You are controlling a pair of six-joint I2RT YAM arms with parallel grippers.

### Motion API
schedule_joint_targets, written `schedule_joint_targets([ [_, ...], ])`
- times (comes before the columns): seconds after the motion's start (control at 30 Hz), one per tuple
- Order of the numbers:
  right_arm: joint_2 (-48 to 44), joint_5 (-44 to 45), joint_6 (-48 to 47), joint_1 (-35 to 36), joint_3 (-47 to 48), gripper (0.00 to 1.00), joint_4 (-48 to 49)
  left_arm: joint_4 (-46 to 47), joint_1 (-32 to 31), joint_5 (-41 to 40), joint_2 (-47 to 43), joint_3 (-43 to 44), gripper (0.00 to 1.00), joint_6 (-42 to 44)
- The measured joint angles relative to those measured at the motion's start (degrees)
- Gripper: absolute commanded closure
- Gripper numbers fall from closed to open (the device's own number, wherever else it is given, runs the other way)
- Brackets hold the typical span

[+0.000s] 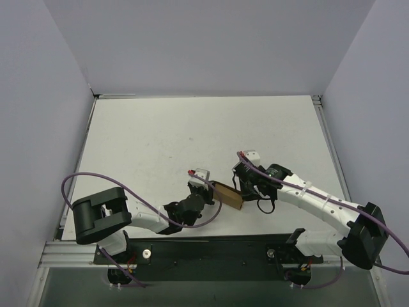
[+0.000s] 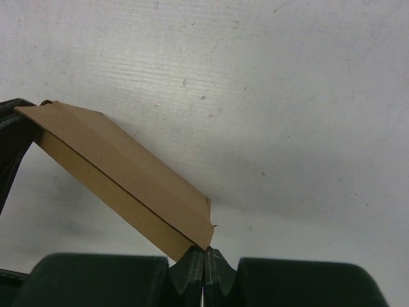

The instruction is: Fold the paper box

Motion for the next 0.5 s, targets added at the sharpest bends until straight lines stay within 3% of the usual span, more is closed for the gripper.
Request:
schedule_joint_targets([
  [0.5,1.62,-11.1,2.82,-9.27,1.4,1.0,-0.55,-2.23,-1.79,-4.87,1.79,2.64,1.0,2.4],
])
